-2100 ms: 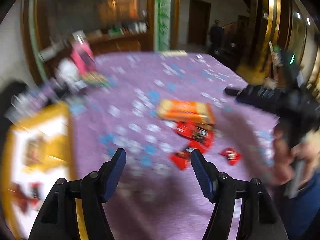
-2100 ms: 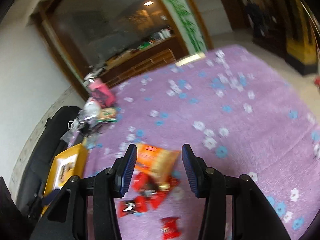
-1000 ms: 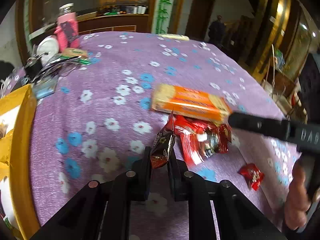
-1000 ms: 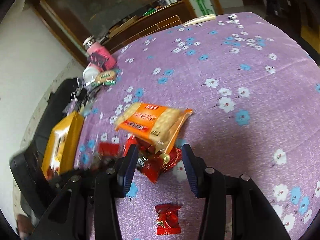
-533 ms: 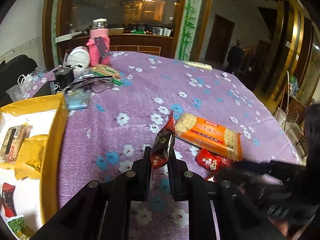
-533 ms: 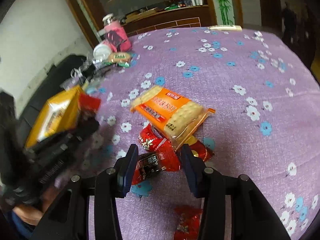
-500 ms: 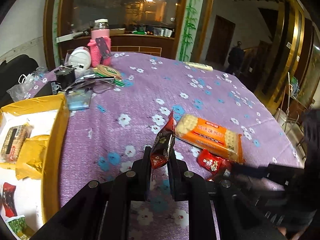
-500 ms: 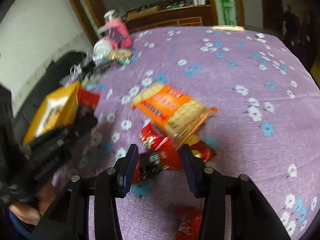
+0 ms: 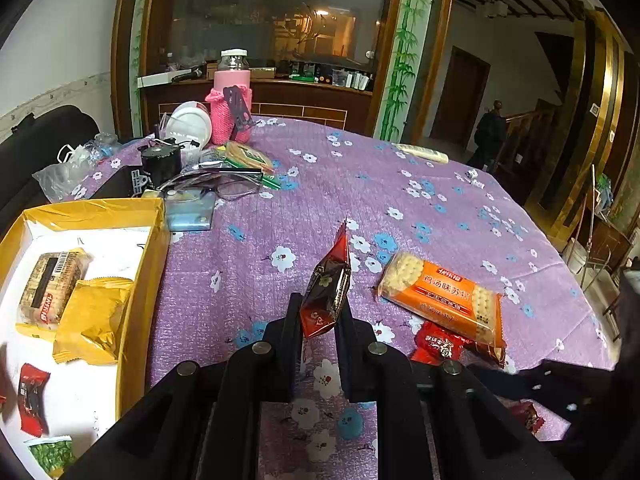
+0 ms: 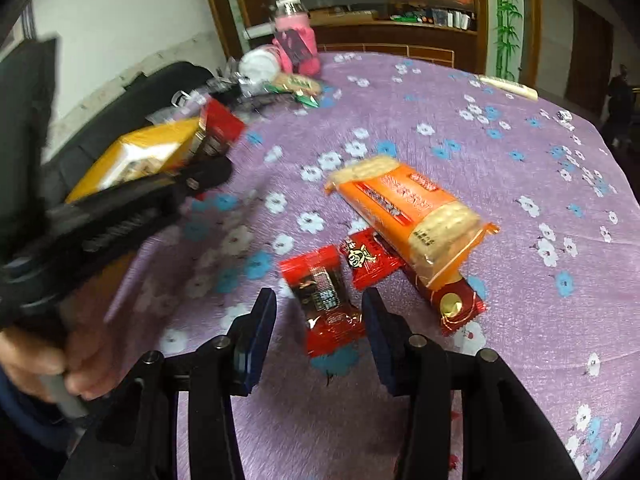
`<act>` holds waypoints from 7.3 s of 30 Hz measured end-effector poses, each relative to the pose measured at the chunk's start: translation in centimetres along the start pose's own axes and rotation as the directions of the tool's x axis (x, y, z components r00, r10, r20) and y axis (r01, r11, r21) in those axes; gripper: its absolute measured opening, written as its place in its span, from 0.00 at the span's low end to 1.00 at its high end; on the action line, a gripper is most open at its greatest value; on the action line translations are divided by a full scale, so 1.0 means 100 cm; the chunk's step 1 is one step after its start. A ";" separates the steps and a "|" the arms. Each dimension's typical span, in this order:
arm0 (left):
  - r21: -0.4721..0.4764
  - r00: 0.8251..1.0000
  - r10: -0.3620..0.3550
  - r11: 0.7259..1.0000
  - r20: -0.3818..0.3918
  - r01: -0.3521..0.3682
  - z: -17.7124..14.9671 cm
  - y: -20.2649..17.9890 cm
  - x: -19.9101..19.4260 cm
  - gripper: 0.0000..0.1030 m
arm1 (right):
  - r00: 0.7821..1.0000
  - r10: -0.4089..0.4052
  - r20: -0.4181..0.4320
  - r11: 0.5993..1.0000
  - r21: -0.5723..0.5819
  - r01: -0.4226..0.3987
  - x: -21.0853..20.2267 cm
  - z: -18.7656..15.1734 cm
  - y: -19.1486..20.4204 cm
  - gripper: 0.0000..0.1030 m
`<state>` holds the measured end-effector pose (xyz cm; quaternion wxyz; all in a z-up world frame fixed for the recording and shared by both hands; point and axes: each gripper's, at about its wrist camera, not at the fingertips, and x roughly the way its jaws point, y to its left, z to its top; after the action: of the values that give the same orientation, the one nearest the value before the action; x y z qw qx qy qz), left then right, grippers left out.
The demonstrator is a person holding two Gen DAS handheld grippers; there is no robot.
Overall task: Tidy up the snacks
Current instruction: 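Grasp a red candy with the right tool while the left tool holds its candy, then carry both red candies over the white box with both tools, then open both tools, dropping the red candies into the box, then move both tools back toward the remaining snacks on the table, then grasp a red candy with the left tool while the right tool grasps another, then carry both red candies over the white box with both tools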
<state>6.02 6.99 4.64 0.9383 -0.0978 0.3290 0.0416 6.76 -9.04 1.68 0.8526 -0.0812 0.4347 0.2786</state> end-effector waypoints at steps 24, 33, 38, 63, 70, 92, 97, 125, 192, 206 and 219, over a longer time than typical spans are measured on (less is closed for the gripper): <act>0.038 0.999 -0.031 0.999 0.033 0.030 -0.002 -0.013 -0.013 0.13 | 0.986 -0.068 0.155 0.981 0.188 0.038 -0.039 0.006 -0.029 0.23; 0.037 0.996 -0.065 0.997 0.059 0.063 -0.005 -0.010 -0.047 0.13 | 0.982 -0.066 0.176 0.969 0.246 0.021 -0.072 -0.010 -0.003 0.23; 0.019 0.996 -0.051 0.999 0.075 0.049 -0.013 0.013 -0.072 0.14 | 0.981 -0.030 0.190 0.974 0.227 -0.014 -0.076 -0.014 0.023 0.23; -0.165 0.986 0.168 0.973 0.017 -0.163 -0.055 0.189 -0.100 0.14 | 0.984 0.159 0.079 0.973 -0.184 -0.142 -0.040 -0.025 0.213 0.23; -0.158 0.991 0.133 0.979 0.006 -0.131 -0.061 0.194 -0.097 0.14 | 0.986 0.159 0.039 0.968 -0.201 -0.148 -0.020 -0.021 0.227 0.23; -0.119 0.989 0.140 0.982 -0.049 -0.145 -0.062 0.198 -0.097 0.22 | 0.991 0.105 0.083 0.960 -0.270 -0.079 0.004 -0.005 0.256 0.24; -0.110 0.990 0.135 0.984 -0.026 -0.137 -0.060 0.193 -0.103 0.48 | 0.989 0.106 0.102 0.954 -0.290 -0.072 -0.003 -0.008 0.258 0.28; -0.027 0.990 0.143 0.989 0.012 -0.142 -0.039 0.146 -0.123 0.62 | 0.962 0.151 0.227 0.988 -0.021 -0.150 -0.069 -0.010 0.140 0.46; 0.087 0.935 -0.117 0.984 -0.336 0.154 -0.032 -0.072 0.020 0.24 | 0.989 -0.068 0.130 0.908 0.419 0.007 -0.075 -0.060 -0.076 0.19; 0.080 0.946 -0.200 0.971 -0.255 0.227 -0.043 -0.047 -0.038 0.24 | 0.982 -0.092 0.163 0.933 0.359 0.028 -0.078 -0.057 -0.063 0.19; -0.005 0.968 -0.195 0.980 -0.155 0.197 -0.030 0.016 -0.072 0.25 | 0.979 -0.086 0.187 0.949 0.313 0.023 -0.078 -0.053 -0.045 0.19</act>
<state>-1.68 7.77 6.58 0.9098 -0.1280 0.3900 -0.0606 1.88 -18.02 4.09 0.9012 0.0694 0.3834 0.1900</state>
